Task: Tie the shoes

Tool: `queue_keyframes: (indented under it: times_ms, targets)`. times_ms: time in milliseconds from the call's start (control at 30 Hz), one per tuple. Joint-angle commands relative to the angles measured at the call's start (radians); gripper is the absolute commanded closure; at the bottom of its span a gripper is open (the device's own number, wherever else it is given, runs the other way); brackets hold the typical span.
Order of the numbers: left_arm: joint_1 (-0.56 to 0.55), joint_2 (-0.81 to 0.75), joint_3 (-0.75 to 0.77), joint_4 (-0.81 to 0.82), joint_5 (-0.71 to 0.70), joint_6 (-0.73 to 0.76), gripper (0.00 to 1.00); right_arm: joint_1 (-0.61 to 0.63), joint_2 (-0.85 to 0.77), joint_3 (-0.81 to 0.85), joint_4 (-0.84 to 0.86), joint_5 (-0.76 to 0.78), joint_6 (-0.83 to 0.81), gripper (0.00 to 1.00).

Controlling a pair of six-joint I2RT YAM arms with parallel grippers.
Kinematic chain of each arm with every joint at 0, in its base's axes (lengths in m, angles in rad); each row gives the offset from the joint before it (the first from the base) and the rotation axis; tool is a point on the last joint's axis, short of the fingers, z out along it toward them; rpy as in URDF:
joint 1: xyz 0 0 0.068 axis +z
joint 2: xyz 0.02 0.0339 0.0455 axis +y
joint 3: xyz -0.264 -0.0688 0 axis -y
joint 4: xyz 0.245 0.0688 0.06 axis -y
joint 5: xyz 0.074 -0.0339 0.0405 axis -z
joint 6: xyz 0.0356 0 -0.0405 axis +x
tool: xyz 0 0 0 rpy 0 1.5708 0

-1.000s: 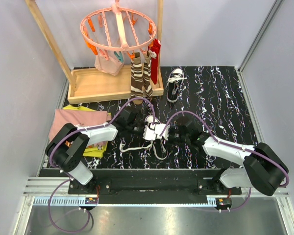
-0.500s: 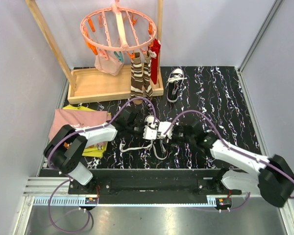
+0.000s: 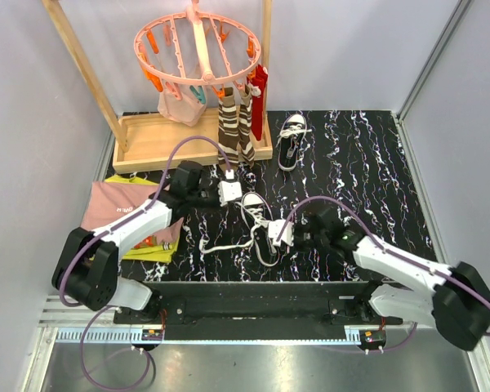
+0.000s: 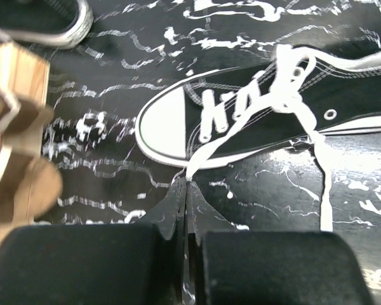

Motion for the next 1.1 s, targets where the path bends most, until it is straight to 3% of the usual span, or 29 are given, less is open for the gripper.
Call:
queue_keyframes:
  times_ms: [0,367,700,867,967,1067]
  targets:
    - [0.026,-0.057,0.046,-0.019,0.027,-0.116,1.0,-0.004,0.121,0.056,-0.028,-0.055,-0.125,0.65]
    - [0.027,-0.076,0.08,-0.042,0.047,-0.274,1.0,0.018,0.327,0.179,-0.026,-0.176,-0.145,0.69]
    - [0.026,-0.059,0.164,-0.033,0.106,-0.404,1.0,0.067,0.287,0.188,-0.009,-0.124,-0.055,0.65]
    - [0.027,-0.04,0.181,-0.008,0.101,-0.464,1.0,0.018,0.128,0.202,-0.012,-0.099,0.103,0.56]
    - [0.038,-0.016,0.194,-0.022,0.087,-0.489,1.0,0.018,0.072,0.234,-0.023,-0.107,0.181,0.44]
    - [0.058,0.019,0.2,-0.033,0.081,-0.545,1.0,0.018,0.115,0.309,-0.043,-0.147,0.252,0.29]
